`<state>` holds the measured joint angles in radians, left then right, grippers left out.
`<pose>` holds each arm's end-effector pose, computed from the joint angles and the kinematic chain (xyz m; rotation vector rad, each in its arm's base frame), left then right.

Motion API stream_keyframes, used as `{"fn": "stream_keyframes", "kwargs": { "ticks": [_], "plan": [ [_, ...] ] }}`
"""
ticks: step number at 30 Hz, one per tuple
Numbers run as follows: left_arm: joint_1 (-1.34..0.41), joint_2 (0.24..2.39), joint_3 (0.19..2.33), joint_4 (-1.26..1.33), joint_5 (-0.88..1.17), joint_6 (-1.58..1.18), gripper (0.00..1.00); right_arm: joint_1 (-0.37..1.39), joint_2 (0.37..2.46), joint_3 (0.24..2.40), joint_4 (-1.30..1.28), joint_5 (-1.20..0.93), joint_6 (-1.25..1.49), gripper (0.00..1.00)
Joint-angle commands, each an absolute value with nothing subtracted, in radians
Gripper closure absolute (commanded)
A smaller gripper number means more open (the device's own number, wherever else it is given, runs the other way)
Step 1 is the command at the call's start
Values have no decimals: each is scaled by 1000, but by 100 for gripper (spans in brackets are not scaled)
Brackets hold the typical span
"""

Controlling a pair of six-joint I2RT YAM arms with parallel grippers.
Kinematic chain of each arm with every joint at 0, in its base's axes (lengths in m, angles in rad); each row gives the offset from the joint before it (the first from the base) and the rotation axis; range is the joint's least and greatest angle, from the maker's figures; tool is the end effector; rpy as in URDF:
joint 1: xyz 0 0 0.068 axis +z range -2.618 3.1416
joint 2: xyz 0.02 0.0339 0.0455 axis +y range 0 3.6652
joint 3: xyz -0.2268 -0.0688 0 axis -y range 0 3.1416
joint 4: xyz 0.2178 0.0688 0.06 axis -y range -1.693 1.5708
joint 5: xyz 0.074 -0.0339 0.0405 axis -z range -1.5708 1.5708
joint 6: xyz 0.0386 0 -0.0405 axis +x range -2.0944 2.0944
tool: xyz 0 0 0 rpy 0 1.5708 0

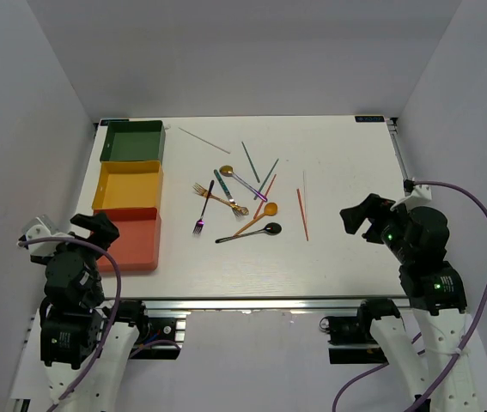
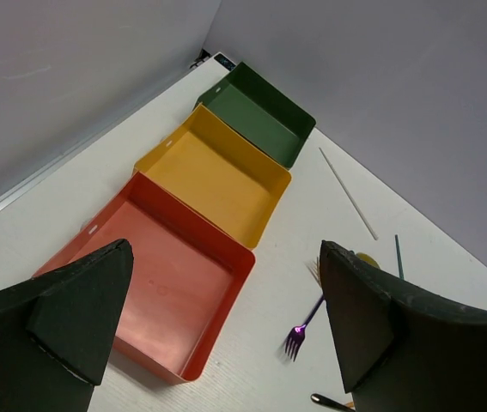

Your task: Sort the eating utensils into containers

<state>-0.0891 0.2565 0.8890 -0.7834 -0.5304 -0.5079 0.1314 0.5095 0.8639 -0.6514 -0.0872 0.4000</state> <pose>0.0484 0.0153 0.3321 -0.7225 1.5398 0.0113 0.1116 0.0181 0.3231 0.1926 1.8811 0.4467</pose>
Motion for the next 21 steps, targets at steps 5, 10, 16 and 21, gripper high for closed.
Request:
{"fn": "stream_keyframes", "kwargs": {
  "ticks": [5, 10, 16, 21],
  "plan": [
    [-91, 285, 847, -710, -529, -499, 2, 135, 480, 838, -589, -66, 393, 11],
    [-91, 298, 824, -696, -529, -518, 2, 135, 483, 824, -571, -58, 412, 11],
    [-91, 339, 818, -687, -503, -517, 2, 135, 534, 755, -433, -150, 506, 11],
    [-91, 344, 815, -687, -512, -523, 2, 135, 791, 777, -327, -111, 548, 11]
  ]
}}
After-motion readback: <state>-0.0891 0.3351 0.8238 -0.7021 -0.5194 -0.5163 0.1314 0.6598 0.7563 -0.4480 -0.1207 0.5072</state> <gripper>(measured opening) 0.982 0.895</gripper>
